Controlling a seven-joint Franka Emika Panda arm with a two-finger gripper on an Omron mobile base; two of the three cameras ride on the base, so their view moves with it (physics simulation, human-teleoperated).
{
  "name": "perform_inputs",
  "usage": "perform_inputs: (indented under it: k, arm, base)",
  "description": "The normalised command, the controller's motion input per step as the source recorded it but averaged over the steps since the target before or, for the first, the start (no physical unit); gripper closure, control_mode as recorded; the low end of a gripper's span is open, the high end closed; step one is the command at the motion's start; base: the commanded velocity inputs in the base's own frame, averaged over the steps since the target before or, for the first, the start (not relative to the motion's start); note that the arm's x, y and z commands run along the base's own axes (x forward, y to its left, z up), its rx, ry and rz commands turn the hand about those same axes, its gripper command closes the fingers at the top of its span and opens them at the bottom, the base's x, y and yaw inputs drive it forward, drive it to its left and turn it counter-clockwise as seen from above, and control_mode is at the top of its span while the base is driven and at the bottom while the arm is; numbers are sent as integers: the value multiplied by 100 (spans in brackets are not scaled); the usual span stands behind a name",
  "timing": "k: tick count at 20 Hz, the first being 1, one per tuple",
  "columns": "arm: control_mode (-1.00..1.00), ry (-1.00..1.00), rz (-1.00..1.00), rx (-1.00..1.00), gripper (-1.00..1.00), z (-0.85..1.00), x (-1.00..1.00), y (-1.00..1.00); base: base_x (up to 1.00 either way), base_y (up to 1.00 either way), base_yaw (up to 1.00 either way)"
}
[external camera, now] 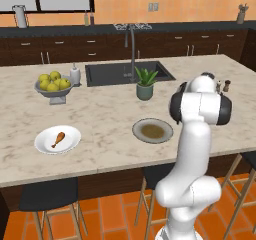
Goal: Pick the chicken drumstick and carrot from their plates and place them in the bowl. Then put the bowl in the fridge.
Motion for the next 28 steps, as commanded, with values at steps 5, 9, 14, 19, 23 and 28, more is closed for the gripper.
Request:
perform_inputs:
  k: [5, 9, 14, 19, 23, 28]
  arm:
    - [-100, 7, 0, -1, -100, -7, 40, 6]
    - [-100, 5, 0, 1, -100, 16, 4, 0]
    - [-100, -4, 0, 5, -100, 51, -76, 0]
    - [-100, -4, 0, 6, -100, 74, -100, 27]
    - [-100, -8, 0, 3, -100, 63, -100, 34]
    - [-100, -10, 0, -1, -100, 36, -100, 60]
  base:
    - [0, 0, 0]
    - [0, 0, 0]
    - [0, 0, 0]
    - [0, 0, 0]
    - [0, 0, 0]
    - [0, 0, 0]
